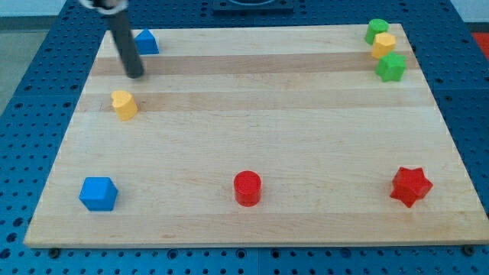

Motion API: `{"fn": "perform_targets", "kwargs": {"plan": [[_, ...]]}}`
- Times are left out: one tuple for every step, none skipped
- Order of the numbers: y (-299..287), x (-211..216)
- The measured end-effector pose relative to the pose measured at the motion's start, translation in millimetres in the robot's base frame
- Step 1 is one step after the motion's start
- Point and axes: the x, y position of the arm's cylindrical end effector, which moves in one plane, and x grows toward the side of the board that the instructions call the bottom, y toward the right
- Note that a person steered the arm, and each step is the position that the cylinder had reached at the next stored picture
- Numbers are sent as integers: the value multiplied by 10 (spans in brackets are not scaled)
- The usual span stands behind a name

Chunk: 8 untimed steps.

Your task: Move the blue triangle to the center right side of the board

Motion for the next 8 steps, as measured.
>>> {"fn": "perform_targets", "kwargs": {"plan": [[-516, -299], [-618, -651], [-535, -790], [-260, -807], [68, -807], [419, -813], [763, -842], [1130, -847]]}}
